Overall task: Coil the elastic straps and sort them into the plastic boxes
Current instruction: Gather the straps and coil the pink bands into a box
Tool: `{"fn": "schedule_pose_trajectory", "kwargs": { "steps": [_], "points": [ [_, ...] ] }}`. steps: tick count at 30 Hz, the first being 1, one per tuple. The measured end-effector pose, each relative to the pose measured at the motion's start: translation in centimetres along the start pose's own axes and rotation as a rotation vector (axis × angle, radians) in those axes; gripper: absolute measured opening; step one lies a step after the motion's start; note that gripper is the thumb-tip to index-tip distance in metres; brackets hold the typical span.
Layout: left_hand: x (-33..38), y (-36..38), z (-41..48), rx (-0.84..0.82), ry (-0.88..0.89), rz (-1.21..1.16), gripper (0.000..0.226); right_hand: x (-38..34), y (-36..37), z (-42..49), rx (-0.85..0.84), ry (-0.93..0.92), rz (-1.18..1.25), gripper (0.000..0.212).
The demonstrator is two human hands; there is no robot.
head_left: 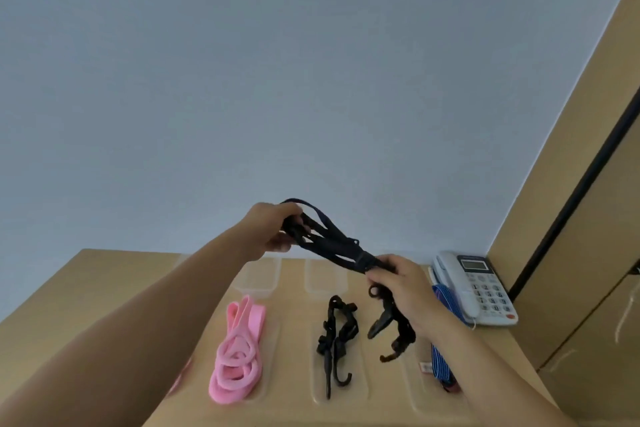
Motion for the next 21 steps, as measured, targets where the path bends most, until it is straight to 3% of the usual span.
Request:
{"fn": "schedule_pose_trajectory", "kwargs": {
  "steps": [2,5,7,8,10,12,15,17,19,21],
  "points": [
    [-2.2,-1.4,0.7,0.052,-0.088,0.190,0.031,-1.2,-0.7,0.9,0.064,-0.040,-0.041,0.010],
    [-3.0,-2.4,0.7,0.086,-0.040,0.486,0.068,-2.9,-0.2,2.4,-0.018,-0.083,-0.300,0.017],
    [-2.0,-1.4,-0.5,-0.040,0.127,0.524,0.101,-3.8,0.6,3.1,-0.080,-0.099,-0.423,0.019],
    [-1.6,-0.1,-1.5,-0.157,0.207,0.522,0.107,-4.2,1.1,3.4,-0.098,-0.107,-0.432,0.020],
    [-1.6,3.0,-3.3,-0.341,0.304,0.528,0.104,-5.3,2.1,3.6,-0.126,-0.130,-0.387,0.022],
    [-2.3,5.3,-3.9,-0.338,0.362,0.462,0.083,-6.1,2.7,3.9,-0.064,-0.167,-0.295,0.022],
    [-3.7,6.9,-3.5,-0.295,0.298,0.084,0.042,-5.7,2.8,4.1,0.144,-0.122,-0.035,0.019],
    [-4.8,8.2,-3.4,-0.366,0.262,-0.046,0.040,-4.0,3.3,3.9,0.213,0.019,0.198,0.016],
    [-5.8,9.6,-3.4,-0.433,0.286,0.023,0.042,-2.4,3.8,3.7,0.220,0.165,0.355,0.021],
    [-7.0,10.3,-2.7,-0.396,0.272,0.064,0.038,-1.3,3.8,3.8,0.162,0.200,0.434,0.025]
  ]
}}
Point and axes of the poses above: each hand's wrist, its own z-axis towards the middle knuckle, its own y-axis out of the palm, x = y × z, the point moved 6 cm from there along z, towards the middle knuckle, and after that the axes turned 11 degrees about -y, right-handed, at the moved point
